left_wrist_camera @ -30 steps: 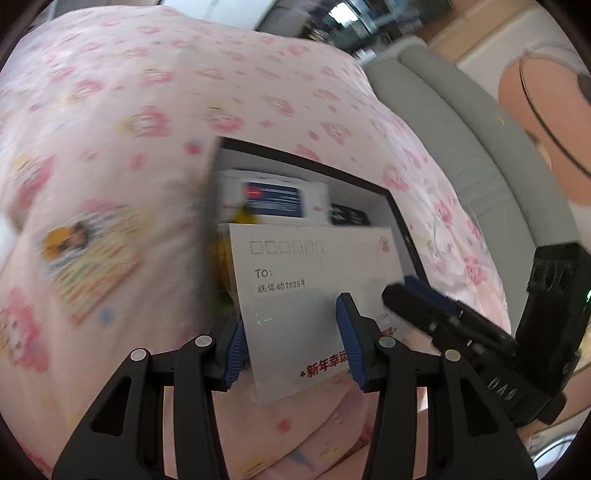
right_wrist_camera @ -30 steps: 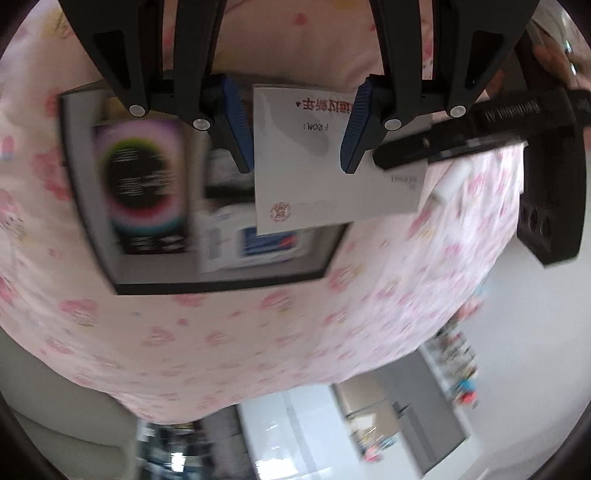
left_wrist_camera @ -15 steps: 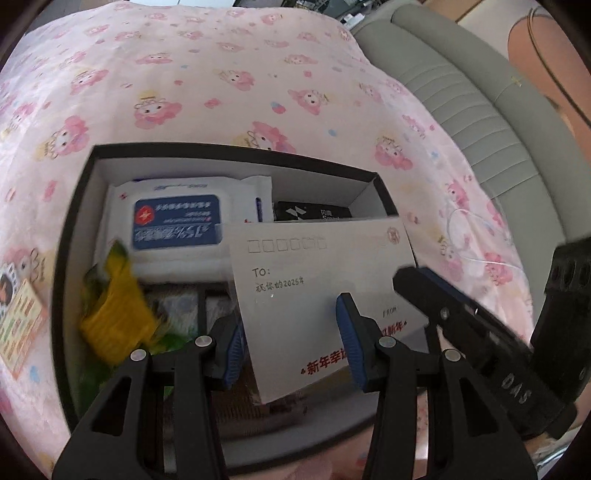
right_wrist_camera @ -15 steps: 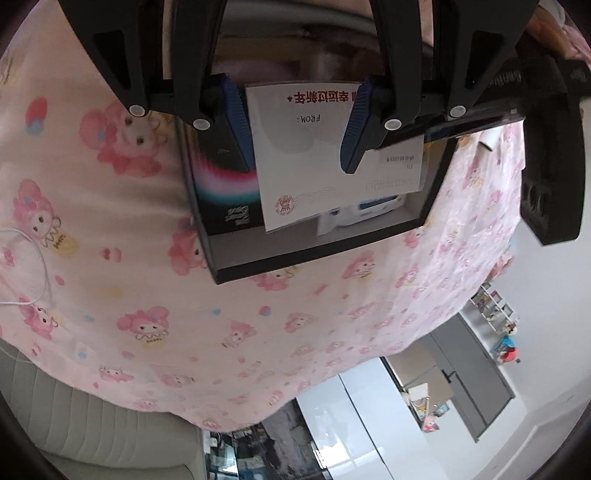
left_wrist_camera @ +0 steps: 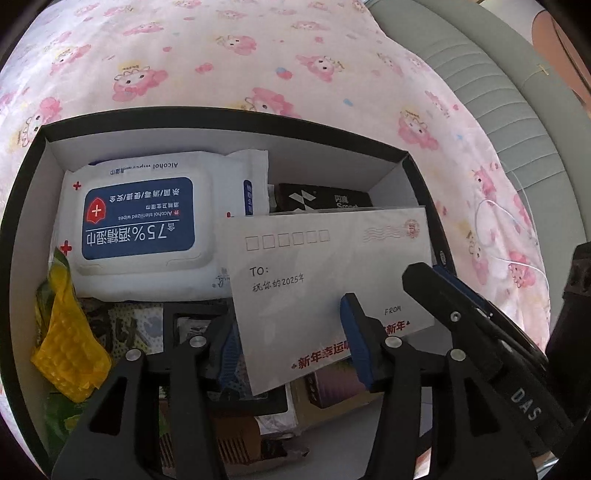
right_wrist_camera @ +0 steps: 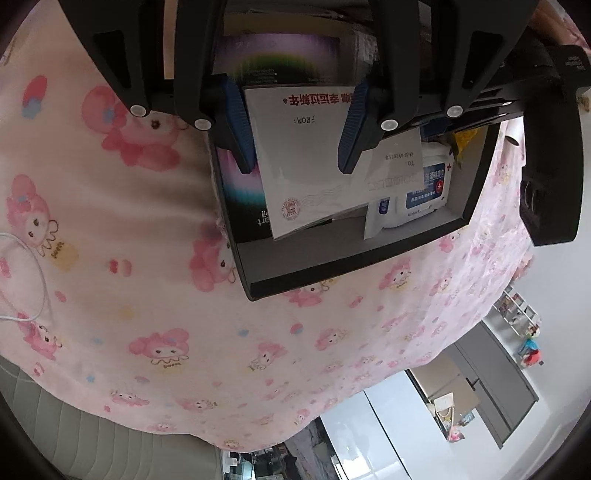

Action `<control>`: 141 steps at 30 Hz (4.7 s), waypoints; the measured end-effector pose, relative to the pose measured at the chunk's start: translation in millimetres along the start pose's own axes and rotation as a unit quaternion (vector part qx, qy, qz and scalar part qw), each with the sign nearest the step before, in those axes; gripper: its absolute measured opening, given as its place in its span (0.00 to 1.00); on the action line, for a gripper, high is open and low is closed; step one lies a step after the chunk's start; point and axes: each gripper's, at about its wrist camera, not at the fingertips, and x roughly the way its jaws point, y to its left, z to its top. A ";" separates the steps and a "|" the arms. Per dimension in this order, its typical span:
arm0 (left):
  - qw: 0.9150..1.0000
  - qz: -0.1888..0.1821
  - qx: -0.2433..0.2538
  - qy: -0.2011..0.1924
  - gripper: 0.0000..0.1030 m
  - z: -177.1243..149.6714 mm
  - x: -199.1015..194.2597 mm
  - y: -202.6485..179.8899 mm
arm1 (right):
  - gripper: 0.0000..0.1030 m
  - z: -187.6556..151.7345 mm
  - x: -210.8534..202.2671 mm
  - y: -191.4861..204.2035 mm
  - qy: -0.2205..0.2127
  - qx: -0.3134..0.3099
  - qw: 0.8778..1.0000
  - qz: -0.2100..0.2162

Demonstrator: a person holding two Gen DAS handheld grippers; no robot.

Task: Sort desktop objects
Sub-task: 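Lower the envelope into the black box and open the left gripper, then withdraw the left tool from the box toward the cartoon sticker sheet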

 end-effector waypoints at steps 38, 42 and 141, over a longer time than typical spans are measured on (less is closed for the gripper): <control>0.979 0.156 0.128 0.034 0.46 -21.3 0.5 -26.1 | 0.42 -37.4 -17.8 12.7 0.038 -0.043 0.998 -0.019; 0.981 0.161 0.104 0.025 0.42 -6.7 3.1 -18.7 | 0.42 -37.4 -17.5 12.5 0.037 -0.045 0.998 -0.016; 0.981 0.056 -0.070 -0.173 0.40 -164.8 -273.9 215.7 | 0.43 -130.3 -33.6 322.8 0.047 -0.258 0.962 0.080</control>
